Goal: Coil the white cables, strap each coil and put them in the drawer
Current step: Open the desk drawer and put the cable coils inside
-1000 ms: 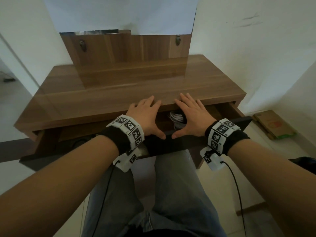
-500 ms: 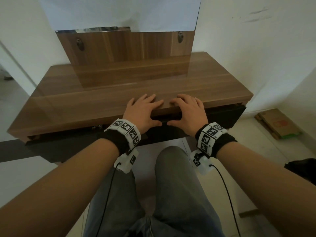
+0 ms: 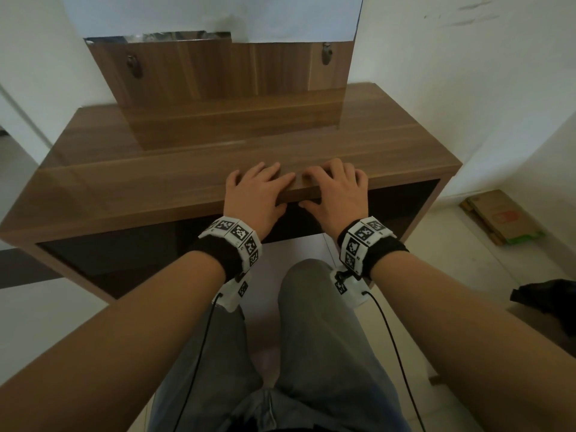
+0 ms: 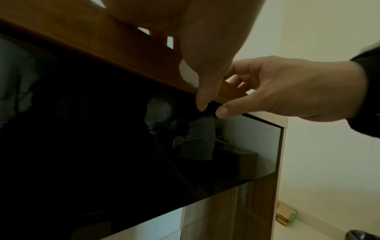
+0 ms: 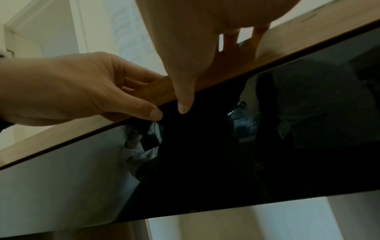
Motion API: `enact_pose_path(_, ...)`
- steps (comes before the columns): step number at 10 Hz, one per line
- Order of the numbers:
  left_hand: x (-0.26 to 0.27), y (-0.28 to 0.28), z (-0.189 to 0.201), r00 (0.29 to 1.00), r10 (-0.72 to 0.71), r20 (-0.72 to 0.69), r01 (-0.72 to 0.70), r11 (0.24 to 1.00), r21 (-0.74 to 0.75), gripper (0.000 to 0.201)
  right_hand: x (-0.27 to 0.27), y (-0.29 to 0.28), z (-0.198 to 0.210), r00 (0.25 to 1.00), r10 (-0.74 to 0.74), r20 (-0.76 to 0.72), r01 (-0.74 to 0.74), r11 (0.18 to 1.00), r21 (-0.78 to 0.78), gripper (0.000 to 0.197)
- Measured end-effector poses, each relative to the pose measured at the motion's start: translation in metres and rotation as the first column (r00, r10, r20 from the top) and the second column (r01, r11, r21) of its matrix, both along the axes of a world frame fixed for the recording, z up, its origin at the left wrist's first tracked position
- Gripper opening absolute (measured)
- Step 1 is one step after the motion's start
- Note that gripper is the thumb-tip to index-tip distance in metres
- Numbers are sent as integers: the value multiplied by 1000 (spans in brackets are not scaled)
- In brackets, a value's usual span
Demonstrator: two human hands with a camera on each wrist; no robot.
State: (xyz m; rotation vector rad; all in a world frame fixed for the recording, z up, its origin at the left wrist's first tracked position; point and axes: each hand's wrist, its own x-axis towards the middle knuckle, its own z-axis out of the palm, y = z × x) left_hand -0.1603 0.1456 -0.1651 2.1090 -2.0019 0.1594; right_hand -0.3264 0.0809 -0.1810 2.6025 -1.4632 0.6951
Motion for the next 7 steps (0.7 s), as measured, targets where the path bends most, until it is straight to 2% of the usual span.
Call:
enact_pose_path(4, 6, 7, -6, 997, -73, 28, 72, 997, 34, 73, -4, 5, -9, 999, 18, -38, -18, 1000, 2, 62)
enact_pose_path(5, 6, 8, -6, 997, -76, 26, 75, 996, 43, 72, -6, 6, -3, 999, 31, -29, -29, 997, 65, 65)
enact_pose_path(6, 6, 8, -4, 995, -98, -4, 98, 994, 47, 69, -8, 6, 8, 998, 55, 5, -55, 982, 180, 76)
enact_pose_path(7, 16, 6, 12, 895, -62, -442, 59, 998, -19, 55, -12, 7, 29, 962, 76, 263, -147, 954, 263, 77)
